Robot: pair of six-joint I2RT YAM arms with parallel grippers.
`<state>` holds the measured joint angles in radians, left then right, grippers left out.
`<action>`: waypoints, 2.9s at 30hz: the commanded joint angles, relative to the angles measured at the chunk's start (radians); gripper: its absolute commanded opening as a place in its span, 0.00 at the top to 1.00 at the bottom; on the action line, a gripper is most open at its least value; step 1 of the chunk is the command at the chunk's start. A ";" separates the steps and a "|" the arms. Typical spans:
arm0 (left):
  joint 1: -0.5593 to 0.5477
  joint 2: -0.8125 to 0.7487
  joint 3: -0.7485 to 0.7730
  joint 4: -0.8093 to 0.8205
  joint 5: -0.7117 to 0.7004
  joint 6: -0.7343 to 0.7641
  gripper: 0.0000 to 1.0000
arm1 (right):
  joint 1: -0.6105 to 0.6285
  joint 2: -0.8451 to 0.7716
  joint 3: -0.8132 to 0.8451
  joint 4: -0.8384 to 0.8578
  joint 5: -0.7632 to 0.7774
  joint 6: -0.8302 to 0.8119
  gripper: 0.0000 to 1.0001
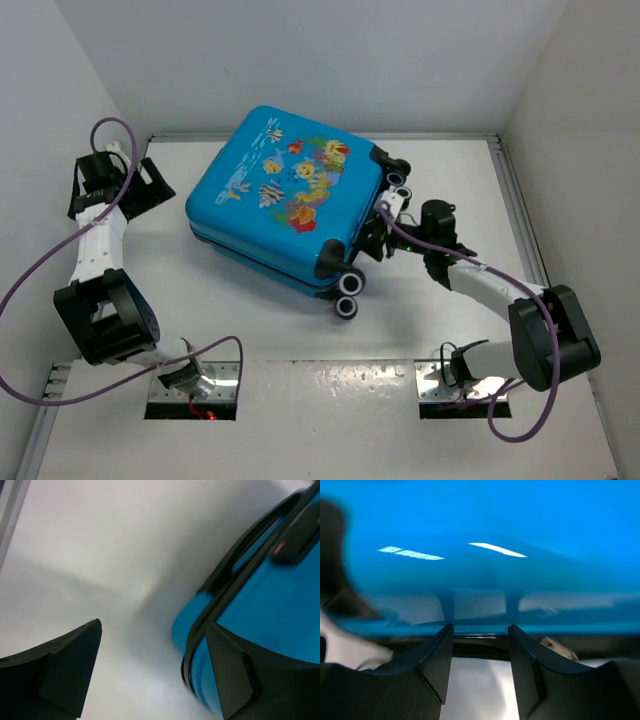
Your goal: Pack the luggage
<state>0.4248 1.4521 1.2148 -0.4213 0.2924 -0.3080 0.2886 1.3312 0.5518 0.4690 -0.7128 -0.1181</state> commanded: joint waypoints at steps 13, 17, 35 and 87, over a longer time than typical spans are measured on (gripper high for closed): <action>-0.035 0.131 -0.152 -0.179 0.198 -0.029 0.19 | 0.222 -0.105 -0.015 0.062 0.330 0.100 0.40; -0.066 0.180 -0.107 -0.007 0.226 -0.118 0.19 | 0.164 -0.185 -0.084 -0.036 0.589 0.211 0.40; -0.126 0.216 -0.001 0.085 0.194 -0.040 0.15 | 0.124 -0.118 -0.046 -0.041 0.291 0.068 0.40; -0.077 0.077 -0.120 0.118 0.206 0.026 0.13 | 0.101 0.164 0.355 -0.416 0.062 0.058 0.51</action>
<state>0.3420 1.5791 1.0885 -0.3573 0.4744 -0.2741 0.3656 1.4685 0.9043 -0.1318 -0.7040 -0.0906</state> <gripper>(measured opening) 0.872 0.484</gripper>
